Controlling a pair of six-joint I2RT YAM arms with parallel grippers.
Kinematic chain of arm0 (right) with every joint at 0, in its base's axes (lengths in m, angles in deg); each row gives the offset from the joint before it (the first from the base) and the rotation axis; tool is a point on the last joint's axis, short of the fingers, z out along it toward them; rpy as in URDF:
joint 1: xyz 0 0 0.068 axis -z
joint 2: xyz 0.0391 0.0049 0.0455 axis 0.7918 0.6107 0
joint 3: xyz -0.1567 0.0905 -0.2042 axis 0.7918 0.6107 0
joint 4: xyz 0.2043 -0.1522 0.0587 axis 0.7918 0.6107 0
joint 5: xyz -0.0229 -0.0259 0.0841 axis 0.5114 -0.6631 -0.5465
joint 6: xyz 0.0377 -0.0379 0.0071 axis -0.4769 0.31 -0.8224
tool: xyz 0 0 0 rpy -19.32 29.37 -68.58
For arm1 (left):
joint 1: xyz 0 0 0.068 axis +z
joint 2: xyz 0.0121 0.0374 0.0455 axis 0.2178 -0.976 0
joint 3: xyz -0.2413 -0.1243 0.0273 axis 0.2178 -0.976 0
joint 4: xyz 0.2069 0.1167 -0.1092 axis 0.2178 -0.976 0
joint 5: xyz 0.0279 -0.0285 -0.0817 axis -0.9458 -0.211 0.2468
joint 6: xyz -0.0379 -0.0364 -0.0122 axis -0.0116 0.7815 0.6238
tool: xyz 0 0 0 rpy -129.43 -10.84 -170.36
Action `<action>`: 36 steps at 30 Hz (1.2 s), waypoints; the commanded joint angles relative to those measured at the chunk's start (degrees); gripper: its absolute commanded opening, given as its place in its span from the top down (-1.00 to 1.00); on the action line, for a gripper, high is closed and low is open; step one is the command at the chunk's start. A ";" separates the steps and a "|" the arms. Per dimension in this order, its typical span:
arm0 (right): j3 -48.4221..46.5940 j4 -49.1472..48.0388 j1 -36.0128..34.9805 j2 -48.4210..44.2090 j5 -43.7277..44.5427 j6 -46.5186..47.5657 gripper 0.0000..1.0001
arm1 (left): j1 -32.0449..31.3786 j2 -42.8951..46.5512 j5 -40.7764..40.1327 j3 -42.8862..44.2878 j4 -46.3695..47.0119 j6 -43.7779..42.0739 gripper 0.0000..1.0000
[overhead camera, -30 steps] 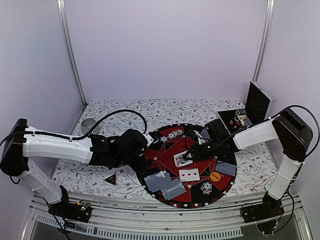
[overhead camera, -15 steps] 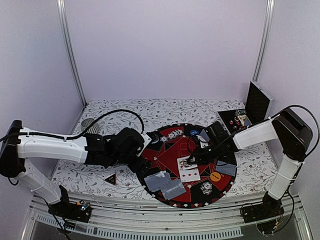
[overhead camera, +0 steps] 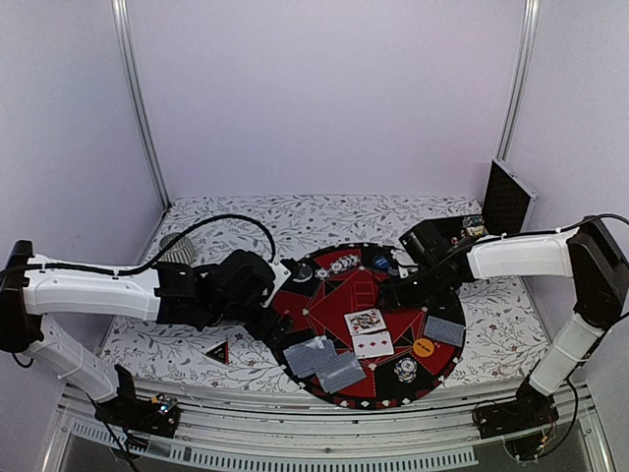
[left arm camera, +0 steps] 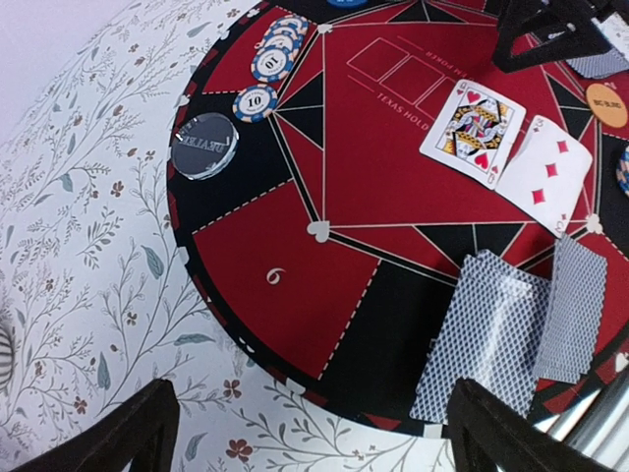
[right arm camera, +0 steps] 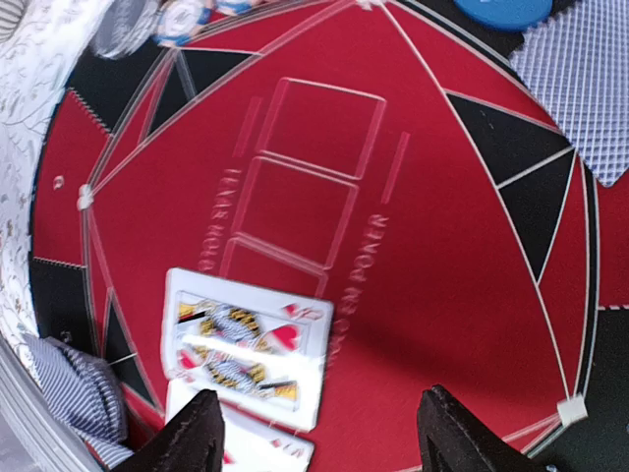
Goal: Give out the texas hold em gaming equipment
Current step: Distribute the poker card in the community card area, then pick up the poker card from the face-down deck piles.
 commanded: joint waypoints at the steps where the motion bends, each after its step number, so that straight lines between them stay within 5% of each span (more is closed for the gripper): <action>1: -0.22 3.29 -8.49 -7.91 2.67 7.35 -0.44 | 0.00 4.64 4.20 -3.00 -0.08 1.31 -0.90; 5: 9.18 -11.04 -11.06 -13.96 -20.06 10.25 -0.35 | -1.89 10.34 15.52 -8.36 5.20 0.97 -0.53; 11: 15.39 -21.33 -11.12 -12.82 -22.72 4.10 0.01 | -7.20 12.45 26.65 -16.55 17.90 9.83 0.00; 17: 15.78 -25.57 -11.19 -5.17 -24.21 4.11 0.12 | -10.95 7.24 25.31 -20.10 24.42 13.67 0.18; 31: 13.72 -25.05 -11.21 1.19 -23.70 6.86 0.11 | -13.82 -11.71 23.66 -11.15 23.56 11.88 0.38; 36: 12.65 -26.34 -11.17 3.41 -29.23 7.25 0.29 | -13.40 -12.59 23.57 -10.28 22.88 11.75 0.44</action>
